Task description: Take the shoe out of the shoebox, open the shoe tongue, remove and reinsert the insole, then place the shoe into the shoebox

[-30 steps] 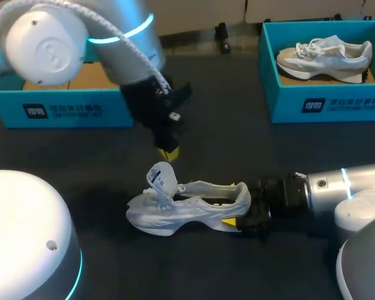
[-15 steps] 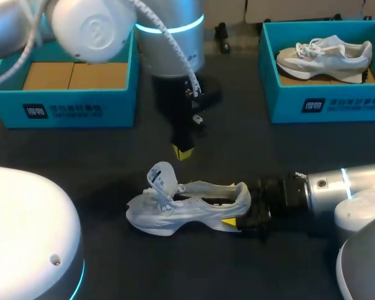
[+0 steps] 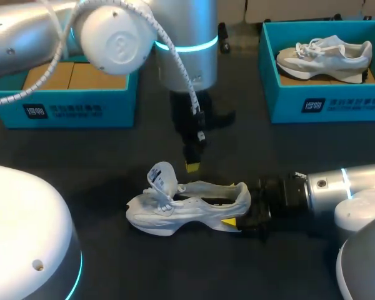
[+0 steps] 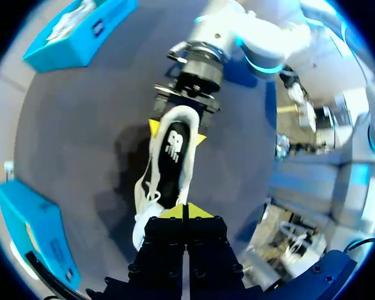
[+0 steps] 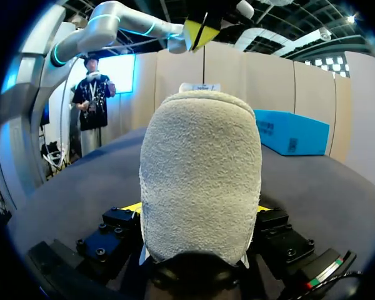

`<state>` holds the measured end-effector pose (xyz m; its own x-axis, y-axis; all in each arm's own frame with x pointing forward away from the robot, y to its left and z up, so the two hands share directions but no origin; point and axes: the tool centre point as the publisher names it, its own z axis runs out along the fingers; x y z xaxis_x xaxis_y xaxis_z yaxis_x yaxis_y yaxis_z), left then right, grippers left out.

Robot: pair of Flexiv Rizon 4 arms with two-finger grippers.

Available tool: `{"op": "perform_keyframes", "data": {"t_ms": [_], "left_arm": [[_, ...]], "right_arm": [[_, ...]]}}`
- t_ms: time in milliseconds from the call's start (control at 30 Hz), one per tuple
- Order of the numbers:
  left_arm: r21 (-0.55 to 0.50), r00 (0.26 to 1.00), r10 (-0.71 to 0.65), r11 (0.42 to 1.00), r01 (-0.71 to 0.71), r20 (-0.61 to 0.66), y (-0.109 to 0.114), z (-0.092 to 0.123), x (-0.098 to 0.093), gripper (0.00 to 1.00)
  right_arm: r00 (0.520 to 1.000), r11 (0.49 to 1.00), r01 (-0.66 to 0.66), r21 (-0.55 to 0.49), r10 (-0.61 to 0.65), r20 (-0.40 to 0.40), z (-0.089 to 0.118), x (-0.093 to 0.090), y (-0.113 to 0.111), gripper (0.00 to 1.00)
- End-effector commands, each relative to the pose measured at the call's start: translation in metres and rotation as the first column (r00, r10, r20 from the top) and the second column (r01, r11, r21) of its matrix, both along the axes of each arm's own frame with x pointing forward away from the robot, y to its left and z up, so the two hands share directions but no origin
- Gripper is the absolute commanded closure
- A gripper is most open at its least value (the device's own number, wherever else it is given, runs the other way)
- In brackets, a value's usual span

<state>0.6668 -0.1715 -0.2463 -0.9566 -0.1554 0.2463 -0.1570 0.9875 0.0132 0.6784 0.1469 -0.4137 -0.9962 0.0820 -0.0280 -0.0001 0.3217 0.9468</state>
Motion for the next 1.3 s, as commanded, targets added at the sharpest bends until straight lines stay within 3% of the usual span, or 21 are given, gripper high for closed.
{"op": "perform_keyframes", "data": {"t_ms": [33, 333, 467, 767, 1300], "left_arm": [[0.016, 0.998, -0.053, 0.998, 0.053, -0.026, -0.009, -0.005, 0.006, 1.0], [0.016, 0.998, -0.053, 0.998, 0.053, -0.026, -0.009, -0.005, 0.006, 1.0], [-0.06, 0.994, -0.112, 0.992, 0.111, -0.009, -0.021, -0.026, 0.01, 1.0], [-0.045, 0.987, -0.161, 0.986, 0.16, -0.016, -0.045, -0.065, 0.009, 1.0], [-0.02, 0.981, -0.193, 0.981, 0.193, -0.011, -0.044, -0.091, -0.011, 1.0]], "right_arm": [[1.0, 1.0, 0.002, -0.005, -0.002, 0.0, -0.001, -0.001, 0.001, 1.0], [1.0, 1.0, 0.002, -0.005, -0.002, 0.0, -0.001, -0.001, 0.001, 1.0], [1.0, 1.0, 0.002, -0.005, -0.002, 0.0, -0.001, -0.001, 0.001, 1.0], [1.0, 1.0, 0.002, -0.005, -0.002, 0.0, -0.001, -0.001, 0.001, 1.0], [1.0, 1.0, 0.002, -0.005, -0.002, 0.0, -0.001, -0.001, 0.001, 1.0]]}}
